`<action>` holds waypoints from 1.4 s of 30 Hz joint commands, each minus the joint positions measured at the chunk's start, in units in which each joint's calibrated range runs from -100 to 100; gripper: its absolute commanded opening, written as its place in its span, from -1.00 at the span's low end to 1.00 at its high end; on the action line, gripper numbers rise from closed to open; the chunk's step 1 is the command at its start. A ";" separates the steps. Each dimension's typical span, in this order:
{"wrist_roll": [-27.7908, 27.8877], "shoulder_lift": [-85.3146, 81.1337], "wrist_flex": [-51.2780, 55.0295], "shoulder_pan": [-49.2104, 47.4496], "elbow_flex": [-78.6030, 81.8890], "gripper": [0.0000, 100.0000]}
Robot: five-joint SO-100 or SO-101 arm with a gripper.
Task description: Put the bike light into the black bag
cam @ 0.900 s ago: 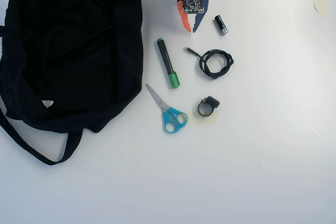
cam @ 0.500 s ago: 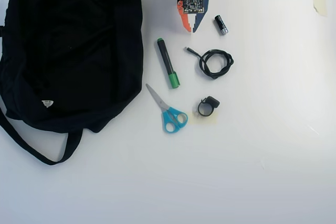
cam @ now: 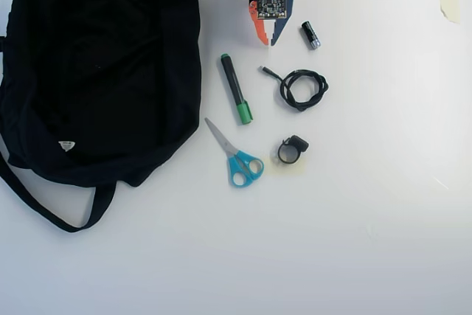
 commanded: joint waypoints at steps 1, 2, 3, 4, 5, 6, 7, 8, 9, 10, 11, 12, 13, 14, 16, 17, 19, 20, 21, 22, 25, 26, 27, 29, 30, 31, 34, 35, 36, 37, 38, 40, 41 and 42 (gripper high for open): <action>-0.13 -0.83 1.55 0.17 1.39 -0.95; -0.13 -0.83 1.55 0.17 1.39 -0.95; -0.13 -0.83 1.55 0.17 1.39 -0.95; -0.13 -0.83 1.55 0.17 1.39 -0.95; -0.13 -0.83 1.55 0.17 1.39 -0.95; -0.13 -0.83 1.55 0.17 1.39 -0.95; -0.13 -0.83 1.55 0.17 1.39 -0.95; -0.13 -0.83 1.55 0.17 1.39 -0.95; -0.13 -0.83 1.55 0.17 1.39 -0.95; -0.13 -0.83 1.55 0.17 1.39 -0.95; -0.13 -0.83 1.55 0.17 1.39 -0.95; -0.13 -0.83 1.55 0.17 1.39 -0.95; -0.13 -0.83 1.55 0.17 1.39 -0.95; -0.13 -0.83 1.55 0.17 1.39 -0.95; -0.13 -0.83 1.55 0.17 1.39 -0.95; -0.13 -0.83 1.55 0.17 1.39 -0.95; -0.13 -0.83 1.55 0.17 1.39 -0.95; -0.13 -0.83 1.55 0.17 1.39 -0.95; -0.13 -0.83 1.55 0.17 1.39 -0.95; -0.13 -0.83 1.55 0.17 1.39 -0.95; -0.13 -0.83 1.55 0.17 1.39 -0.95; -0.13 -0.83 1.55 -0.20 1.39 -0.95; -0.13 -0.83 1.55 -0.28 1.39 -0.95; -0.02 -0.83 1.55 0.02 1.39 -0.95; -0.02 -0.83 1.55 -0.43 1.39 -0.95; -0.08 -0.83 1.38 -0.43 0.94 -0.95; -0.08 -0.75 -2.15 -0.43 0.22 -0.95; -0.08 -0.75 -4.39 -0.43 0.22 -0.95; -0.08 -0.66 -6.55 -0.43 0.22 -0.95; -0.08 -0.66 -9.13 -0.50 0.22 -0.95; -0.08 -0.66 -12.06 -0.50 0.22 -0.95; -0.08 0.00 -17.83 -0.50 0.22 -0.95; -0.08 0.83 -21.19 -0.50 0.22 -0.95; -0.08 2.07 -24.89 -0.50 0.13 -0.95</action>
